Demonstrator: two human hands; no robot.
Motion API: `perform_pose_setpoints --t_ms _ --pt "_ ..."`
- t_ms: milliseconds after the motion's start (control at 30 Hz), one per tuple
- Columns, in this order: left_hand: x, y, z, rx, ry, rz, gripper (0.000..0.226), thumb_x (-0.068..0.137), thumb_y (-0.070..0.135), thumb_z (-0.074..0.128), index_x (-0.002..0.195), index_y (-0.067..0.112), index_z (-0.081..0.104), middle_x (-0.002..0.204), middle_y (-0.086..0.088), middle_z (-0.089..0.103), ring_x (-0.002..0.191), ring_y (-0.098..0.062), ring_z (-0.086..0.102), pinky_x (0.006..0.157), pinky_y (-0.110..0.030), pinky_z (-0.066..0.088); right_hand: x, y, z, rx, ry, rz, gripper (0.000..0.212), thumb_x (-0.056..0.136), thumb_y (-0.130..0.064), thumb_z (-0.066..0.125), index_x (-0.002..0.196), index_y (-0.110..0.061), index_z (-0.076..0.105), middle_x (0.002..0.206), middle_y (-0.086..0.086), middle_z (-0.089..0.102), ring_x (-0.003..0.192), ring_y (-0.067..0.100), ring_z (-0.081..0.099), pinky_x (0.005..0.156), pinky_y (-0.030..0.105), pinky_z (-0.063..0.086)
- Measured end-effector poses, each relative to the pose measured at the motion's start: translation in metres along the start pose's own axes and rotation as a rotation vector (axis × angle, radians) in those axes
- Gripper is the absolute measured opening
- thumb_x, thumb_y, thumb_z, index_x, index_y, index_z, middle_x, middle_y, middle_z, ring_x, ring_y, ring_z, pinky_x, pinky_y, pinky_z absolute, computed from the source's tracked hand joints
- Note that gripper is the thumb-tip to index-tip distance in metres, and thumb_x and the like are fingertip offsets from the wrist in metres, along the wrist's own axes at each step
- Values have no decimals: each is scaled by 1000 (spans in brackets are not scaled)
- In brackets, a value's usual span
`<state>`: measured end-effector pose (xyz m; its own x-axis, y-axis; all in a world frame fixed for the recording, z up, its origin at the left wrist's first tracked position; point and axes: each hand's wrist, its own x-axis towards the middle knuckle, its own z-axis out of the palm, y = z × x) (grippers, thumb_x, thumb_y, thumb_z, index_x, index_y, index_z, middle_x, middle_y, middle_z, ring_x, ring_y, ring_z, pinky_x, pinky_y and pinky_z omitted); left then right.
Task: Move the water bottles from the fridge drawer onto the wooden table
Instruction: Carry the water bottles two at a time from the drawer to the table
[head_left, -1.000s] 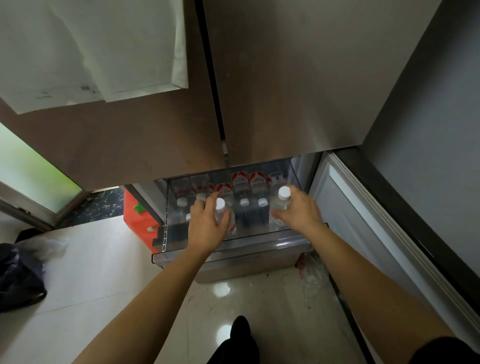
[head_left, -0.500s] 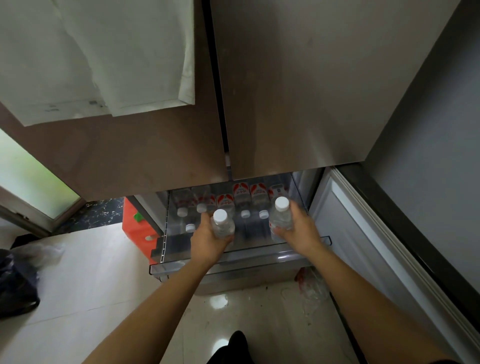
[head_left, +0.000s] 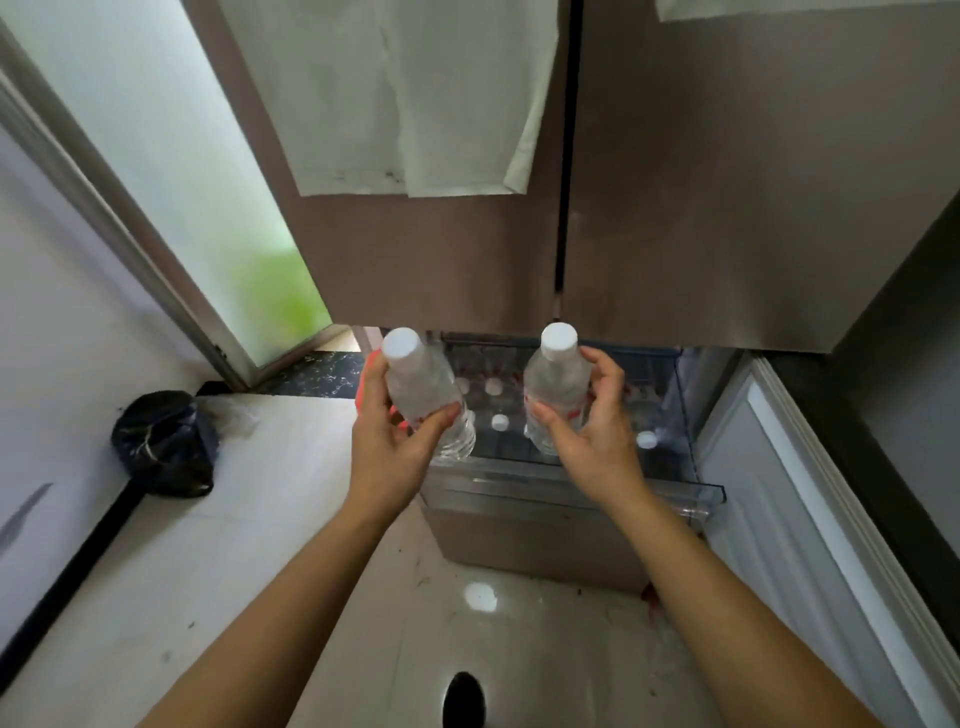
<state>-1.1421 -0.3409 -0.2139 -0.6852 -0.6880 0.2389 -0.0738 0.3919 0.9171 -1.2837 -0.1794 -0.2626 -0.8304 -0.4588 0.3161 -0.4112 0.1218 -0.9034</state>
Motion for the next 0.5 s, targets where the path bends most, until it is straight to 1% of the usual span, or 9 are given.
perform_pose_setpoints --t_ms 33,100,167,233,300,333,367,433,500 --pt "-4 4 -15 -2 32 18 79 80 15 80 145 21 36 137 1 53 123 -16 54 103 -37 50 -1 -10 9 24 -22 -18 74 87 -27 77 137 -47 26 140 -6 44 122 13 52 96 30 49" --pt "-10 7 -44 10 92 37 79 80 11 79 147 19 37 138 0 55 122 -16 56 103 -40 51 -6 -30 29 56 -76 -49 73 88 -30 75 138 -49 25 143 -5 44 121 14 53 96 31 49" --pt "-16 6 -72 29 140 30 81 81 11 78 149 20 36 141 0 54 125 -19 56 104 -45 50 -14 -49 51 63 -128 -77 73 89 -33 73 139 -50 23 144 -3 45 120 14 55 97 34 50" --pt "-22 1 -103 2 193 13 82 81 8 77 150 21 36 139 0 56 123 -17 58 101 -43 51 -23 -65 74 62 -171 -108 73 90 -37 72 142 -51 22 145 -3 45 121 12 55 99 37 51" --pt "-33 -6 -140 -9 237 13 81 80 4 78 148 23 38 133 2 60 117 -11 60 99 -38 52 -36 -82 101 57 -217 -130 72 90 -40 71 143 -52 23 146 -5 44 119 3 55 100 36 49" --pt "-40 -11 -161 2 255 11 81 79 4 78 147 24 39 131 3 61 116 -10 61 99 -39 52 -43 -92 117 57 -237 -139 72 90 -40 71 143 -52 23 146 -6 44 117 -2 55 101 36 49" --pt "-47 -18 -185 8 269 6 81 79 4 78 147 25 39 131 3 61 117 -11 60 100 -41 52 -50 -102 135 55 -260 -147 72 90 -40 71 142 -54 23 146 -6 45 115 -3 55 101 38 48" --pt "-65 -32 -239 23 299 -8 81 80 5 78 147 25 39 132 2 60 119 -16 59 101 -47 50 -66 -125 178 66 -311 -161 74 90 -37 72 139 -58 21 146 -6 45 118 6 56 102 42 48" --pt "-87 -47 -300 31 336 -7 80 81 7 78 146 29 39 132 4 60 120 -17 59 101 -49 50 -87 -152 230 105 -360 -182 75 90 -32 72 140 -57 23 144 -7 47 124 13 55 104 45 47"
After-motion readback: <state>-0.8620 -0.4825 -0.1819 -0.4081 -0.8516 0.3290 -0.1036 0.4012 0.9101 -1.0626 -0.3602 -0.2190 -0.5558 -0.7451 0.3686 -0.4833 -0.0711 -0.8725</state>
